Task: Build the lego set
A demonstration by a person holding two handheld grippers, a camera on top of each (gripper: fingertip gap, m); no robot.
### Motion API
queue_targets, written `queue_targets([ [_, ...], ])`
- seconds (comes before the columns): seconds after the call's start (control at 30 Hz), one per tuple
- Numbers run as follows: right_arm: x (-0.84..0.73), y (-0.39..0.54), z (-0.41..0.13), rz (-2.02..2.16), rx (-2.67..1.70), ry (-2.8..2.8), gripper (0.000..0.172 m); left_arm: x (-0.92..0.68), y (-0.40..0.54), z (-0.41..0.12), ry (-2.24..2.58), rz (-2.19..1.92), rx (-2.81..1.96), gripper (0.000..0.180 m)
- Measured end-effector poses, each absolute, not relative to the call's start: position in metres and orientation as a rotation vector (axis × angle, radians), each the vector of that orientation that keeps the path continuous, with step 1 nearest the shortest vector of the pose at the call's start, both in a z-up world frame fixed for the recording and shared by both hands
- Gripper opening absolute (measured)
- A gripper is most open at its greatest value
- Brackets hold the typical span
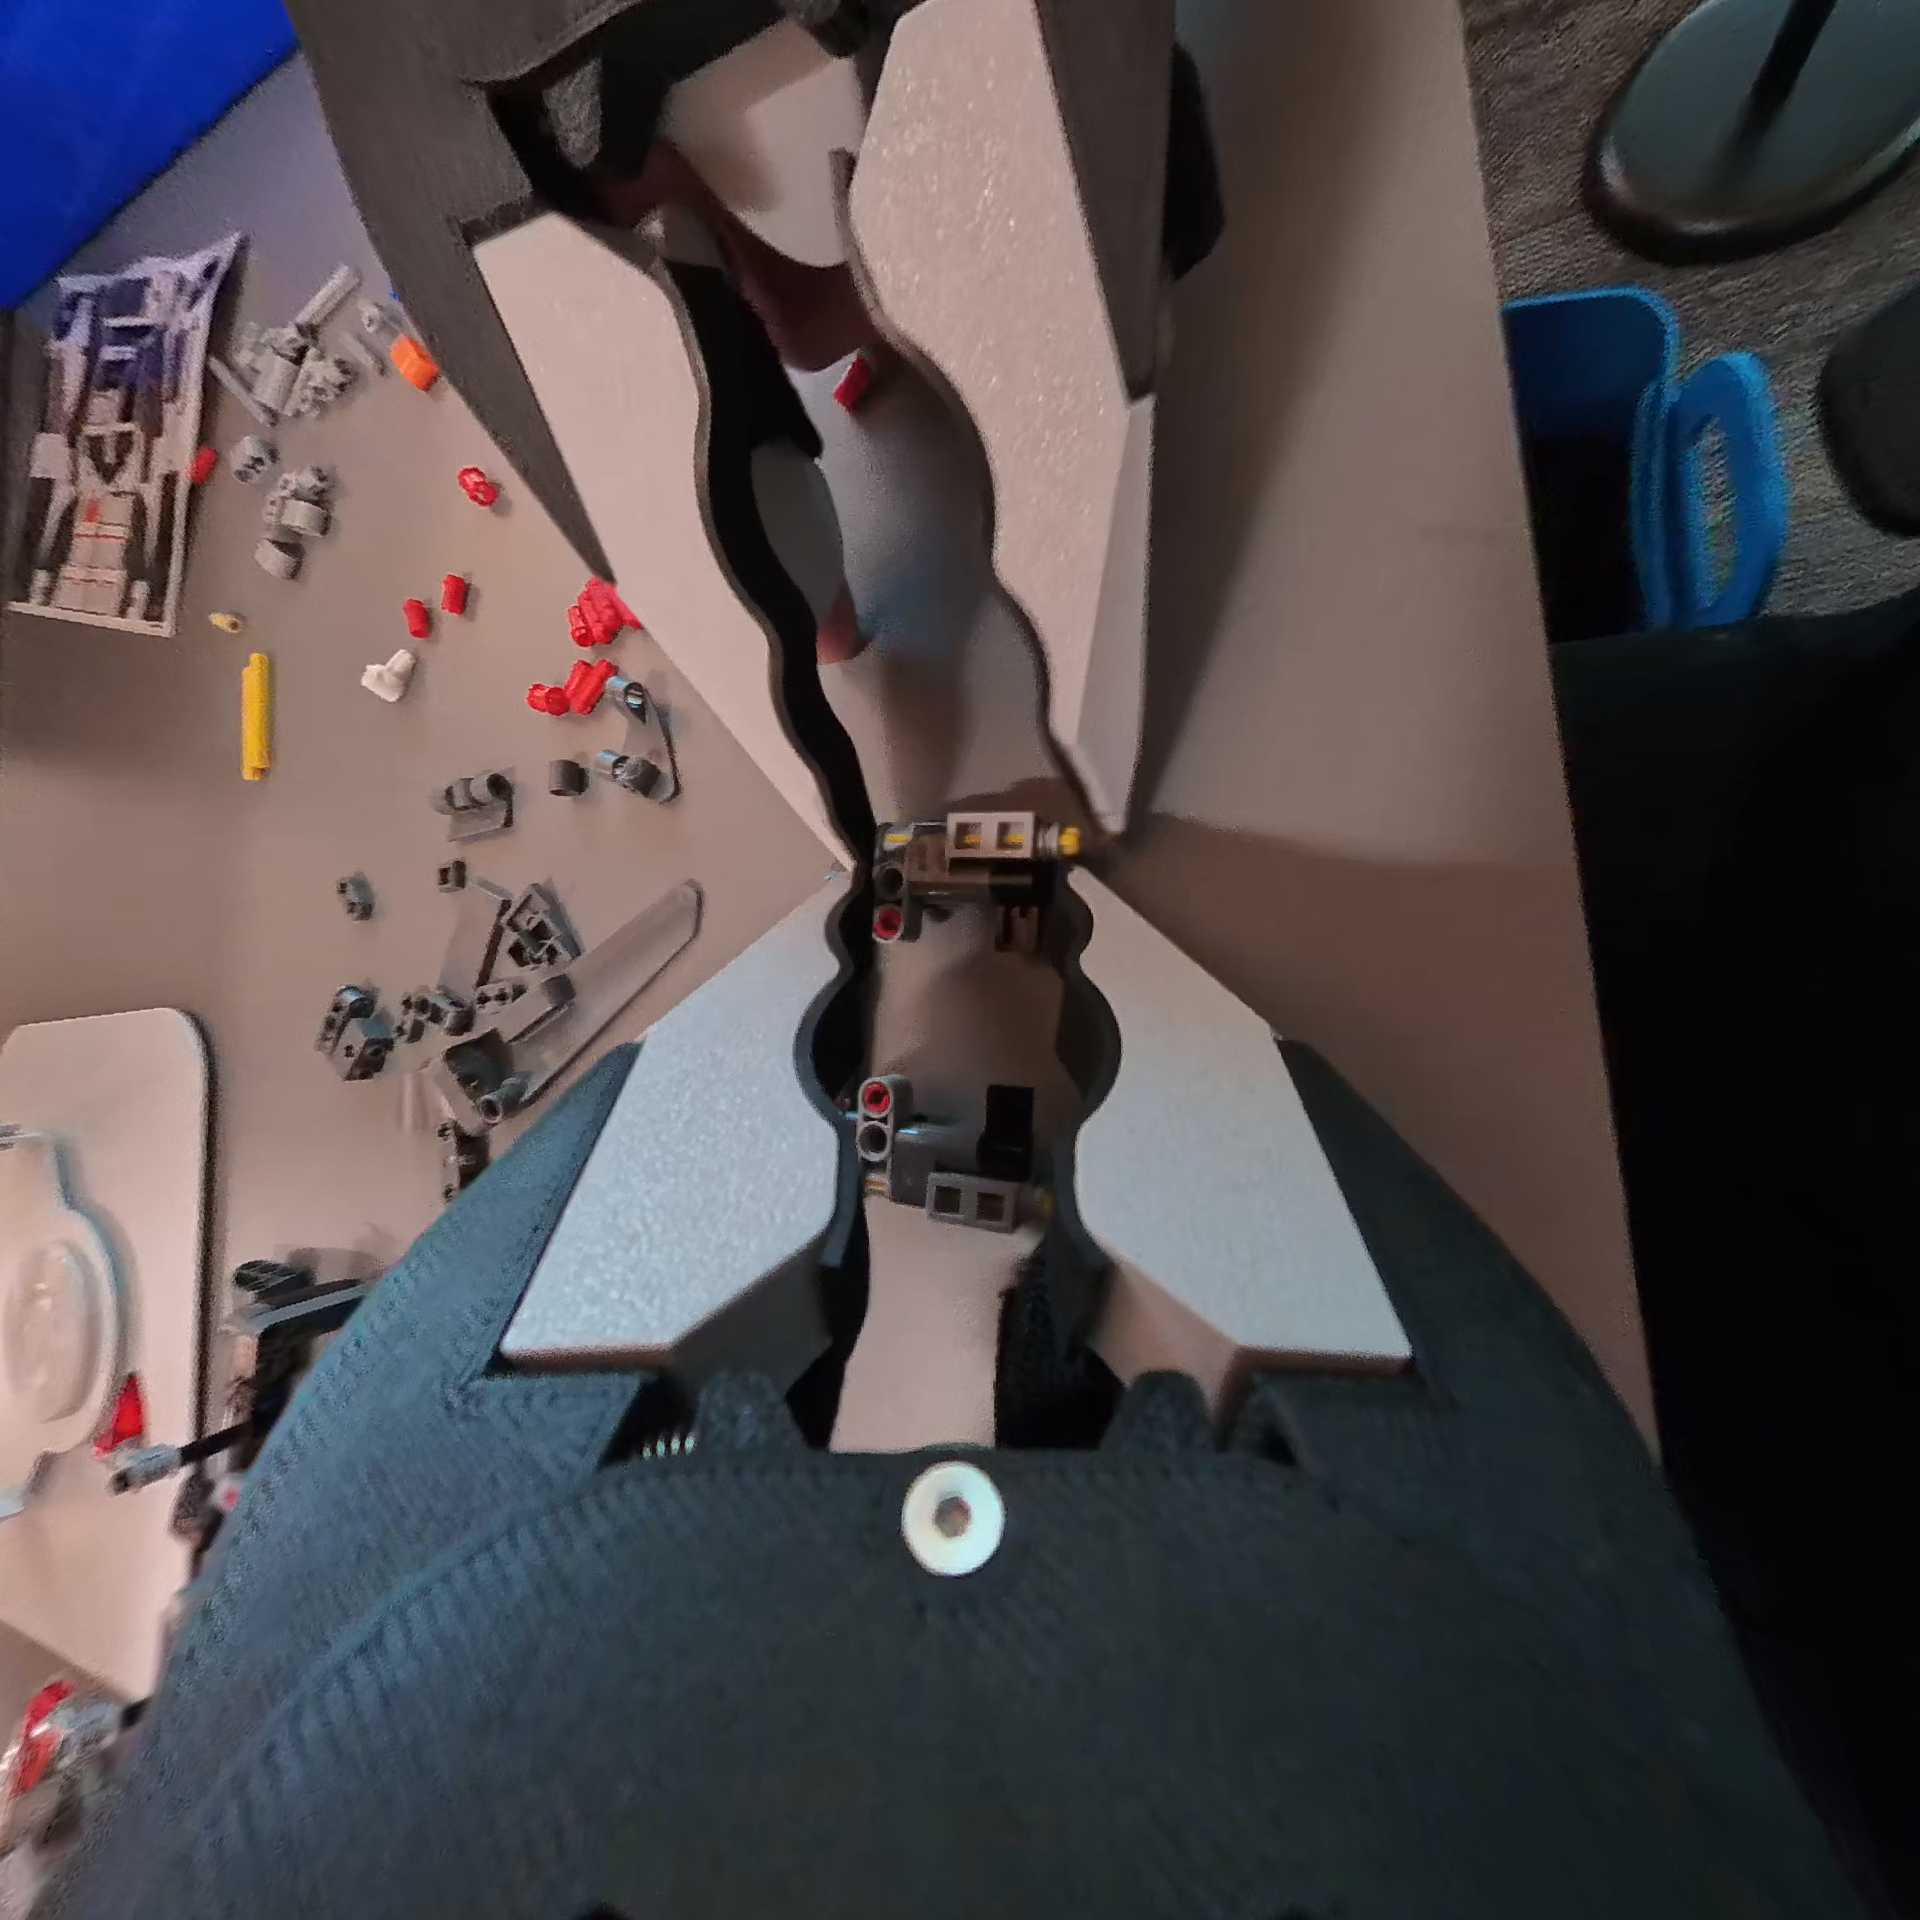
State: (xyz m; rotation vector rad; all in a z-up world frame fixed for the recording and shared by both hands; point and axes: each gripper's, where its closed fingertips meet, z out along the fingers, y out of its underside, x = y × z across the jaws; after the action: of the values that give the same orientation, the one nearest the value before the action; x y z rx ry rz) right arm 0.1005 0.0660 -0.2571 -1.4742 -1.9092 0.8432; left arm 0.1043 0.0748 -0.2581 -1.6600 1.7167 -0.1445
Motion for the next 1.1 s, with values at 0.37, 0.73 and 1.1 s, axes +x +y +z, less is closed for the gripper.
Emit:
queue_targets([
  [0.37,0.108,0.070,-0.245,0.740,-1.450,-1.857,0.059,0.046,0.061,-0.209,1.614,-0.132,-1.659,0.050],
  [0.73,0.094,0.064,-0.254,0.318,-1.277,-1.922,0.029,0.047,0.057,-0.250,1.796,-0.016,-1.588,0.050],
  [1.1,0.094,0.067,-0.246,0.419,-1.349,-1.855,0.013,0.052,0.069,-0.253,1.905,0.124,-1.408,0.033],
])
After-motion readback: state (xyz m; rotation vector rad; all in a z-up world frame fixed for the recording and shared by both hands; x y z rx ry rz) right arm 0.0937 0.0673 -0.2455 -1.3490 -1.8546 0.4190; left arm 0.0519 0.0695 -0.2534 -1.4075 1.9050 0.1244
